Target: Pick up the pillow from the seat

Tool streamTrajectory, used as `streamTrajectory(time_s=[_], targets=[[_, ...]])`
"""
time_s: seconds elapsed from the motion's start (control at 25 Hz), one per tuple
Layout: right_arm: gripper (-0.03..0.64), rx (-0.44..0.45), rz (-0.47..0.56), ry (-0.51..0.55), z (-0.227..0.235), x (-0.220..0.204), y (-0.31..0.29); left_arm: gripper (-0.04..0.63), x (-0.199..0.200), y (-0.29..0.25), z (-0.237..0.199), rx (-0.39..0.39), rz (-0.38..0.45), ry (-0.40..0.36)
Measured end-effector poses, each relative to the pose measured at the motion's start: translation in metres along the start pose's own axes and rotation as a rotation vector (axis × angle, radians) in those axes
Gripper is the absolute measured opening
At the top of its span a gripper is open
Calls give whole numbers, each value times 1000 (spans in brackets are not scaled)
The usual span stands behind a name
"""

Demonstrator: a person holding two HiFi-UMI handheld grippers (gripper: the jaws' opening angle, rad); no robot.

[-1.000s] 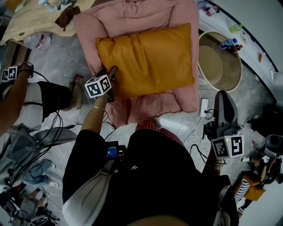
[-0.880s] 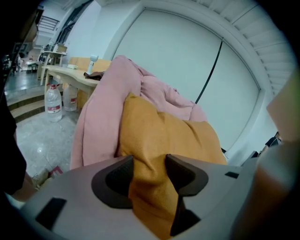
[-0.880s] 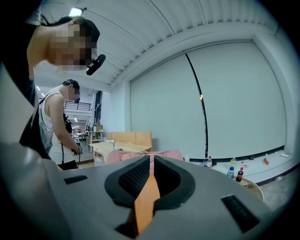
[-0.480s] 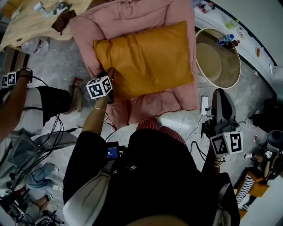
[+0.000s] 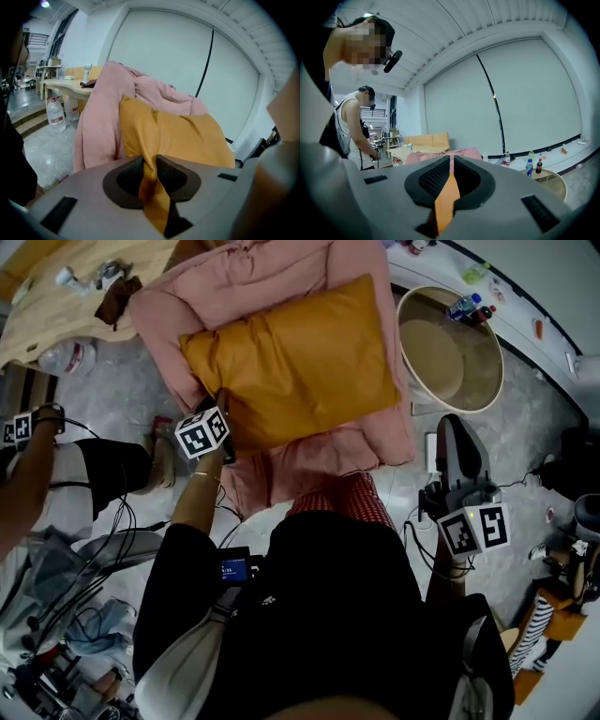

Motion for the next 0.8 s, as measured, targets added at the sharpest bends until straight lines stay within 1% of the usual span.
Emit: streamTrajectory(time_s=[0.24, 0.44, 0.64, 0.72, 0.8], targets=[[23, 60, 6, -5, 6, 0, -18, 92, 1, 0, 3, 15, 21, 7], [23, 108, -9, -13, 11, -5, -43, 89, -1, 2, 3, 59, 59, 18], [23, 148, -38, -22, 19, -18, -69, 89, 0, 4, 2, 86, 64, 27], [23, 150, -37, -5, 23, -21, -78, 89, 0, 5, 3, 95, 64, 35], [27, 136, -27, 50, 26, -23, -87, 86, 0, 7, 3, 111, 69, 51]])
Point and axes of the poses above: the fingertips, and each gripper's own axes: y backward along the fingers, z to its right, x out of its top, the point moved 2 cm from there along y, backward along the fingers, and after that the axes turned 2 degrees about -x, right-handed, at the moved point
